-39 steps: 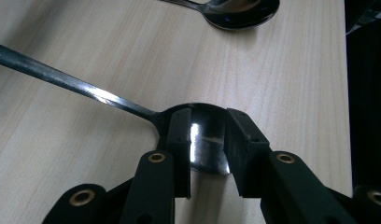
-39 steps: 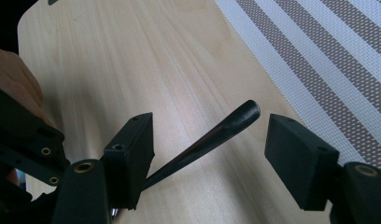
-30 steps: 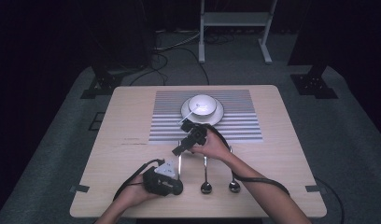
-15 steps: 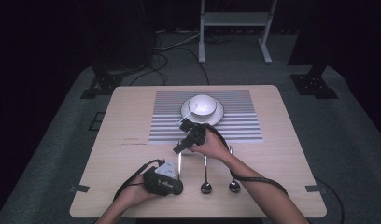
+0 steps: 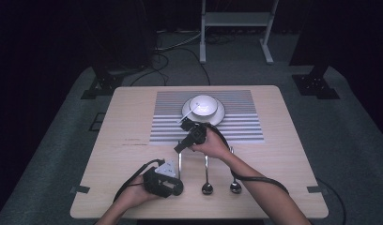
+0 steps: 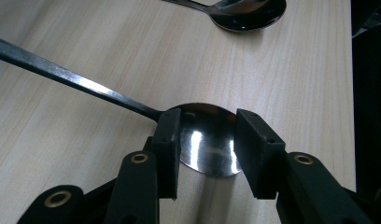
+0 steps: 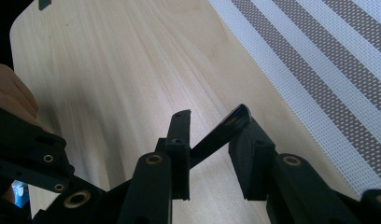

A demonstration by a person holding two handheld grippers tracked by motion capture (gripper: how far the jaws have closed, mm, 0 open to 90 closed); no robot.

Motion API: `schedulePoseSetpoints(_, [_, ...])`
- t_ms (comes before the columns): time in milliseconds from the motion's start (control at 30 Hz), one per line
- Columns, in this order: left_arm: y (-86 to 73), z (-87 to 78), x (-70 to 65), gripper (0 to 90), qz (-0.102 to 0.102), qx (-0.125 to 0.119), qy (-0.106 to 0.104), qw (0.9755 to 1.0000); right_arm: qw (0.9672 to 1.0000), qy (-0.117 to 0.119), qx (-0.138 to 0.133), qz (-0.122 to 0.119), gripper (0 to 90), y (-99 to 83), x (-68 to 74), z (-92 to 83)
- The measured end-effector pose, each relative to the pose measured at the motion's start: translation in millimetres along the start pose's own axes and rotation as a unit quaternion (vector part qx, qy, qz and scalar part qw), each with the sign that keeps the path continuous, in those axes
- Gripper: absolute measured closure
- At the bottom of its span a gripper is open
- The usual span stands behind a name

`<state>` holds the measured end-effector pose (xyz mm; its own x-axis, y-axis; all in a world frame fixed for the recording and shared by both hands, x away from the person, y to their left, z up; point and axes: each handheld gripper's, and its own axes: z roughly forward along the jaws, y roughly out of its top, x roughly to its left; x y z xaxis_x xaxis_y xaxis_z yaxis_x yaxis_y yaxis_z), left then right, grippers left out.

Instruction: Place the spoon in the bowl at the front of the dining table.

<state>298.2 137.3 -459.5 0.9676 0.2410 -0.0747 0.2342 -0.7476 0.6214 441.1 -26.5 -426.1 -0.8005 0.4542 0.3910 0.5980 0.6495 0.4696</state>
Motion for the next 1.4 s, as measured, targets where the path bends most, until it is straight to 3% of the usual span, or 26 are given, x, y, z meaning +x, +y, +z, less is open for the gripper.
schedulePoseSetpoints(400, [-2.6, -3.8, 4.5, 53.9, -0.014, 0.004, 0.008, 0.9999, 1.0, -0.003, -0.002, 0.003, 72.1, 3.1, 4.0, -5.8])
schedulePoseSetpoints(433, [-4.7, -7.9, 7.3, 53.8, -0.027, -0.008, 0.001, 0.9996, 1.0, -0.003, -0.003, 0.002, 72.8, 3.9, 5.1, -7.4])
schedulePoseSetpoints(533, [-6.2, -18.2, 10.3, 53.0, -0.035, -0.027, 0.008, 0.999, 1.0, 0.002, -0.003, 0.004, 74.8, 5.1, 7.2, -10.3])
schedulePoseSetpoints(700, [-12.7, -31.0, 18.1, 47.7, -0.056, -0.037, 0.031, 0.9973, 0.9999, 0.015, -0.004, 0.006, 80.0, 9.0, 11.7, -19.0])
schedulePoseSetpoints(767, [-15.7, -36.0, 21.5, 39.8, -0.07, -0.041, 0.052, 0.9953, 0.9998, 0.017, -0.005, 0.004, 82.2, 10.7, 14.4, -23.9])
schedulePoseSetpoints(967, [-26.1, -50.7, 33.3, 29.8, -0.101, -0.043, 0.095, 0.9894, 0.9991, 0.041, -0.001, 0.003, 88.5, 17.2, 21.1, -39.8])
schedulePoseSetpoints(1067, [-33.8, -55.8, 39.0, 29.1, -0.124, -0.052, 0.107, 0.985, 0.9995, 0.03, -0.006, -0.002, 88.7, 20.7, 24.2, -50.3])
schedulePoseSetpoints(1133, [-36.3, -57.7, 40.9, 28.6, -0.13, -0.054, 0.11, 0.9839, 0.9995, 0.032, -0.009, 0.0, 88.7, 21.4, 24.3, -53.8])
schedulePoseSetpoints(1167, [-40.0, -60.5, 44.0, 25.1, -0.137, -0.053, 0.121, 0.9816, 0.9995, 0.027, -0.018, 0.002, 88.7, 22.5, 24.4, -61.0])
schedulePoseSetpoints(1333, [-45.7, -63.8, 49.0, 19.2, -0.152, -0.05, 0.13, 0.9786, 0.9992, 0.023, -0.03, 0.012, 88.7, 22.2, 20.9, -72.6])
schedulePoseSetpoints(1400, [-48.3, -65.1, 51.5, 13.4, -0.17, -0.053, 0.138, 0.9743, 0.999, 0.02, -0.035, 0.02, 88.6, 21.0, 15.6, -78.4])
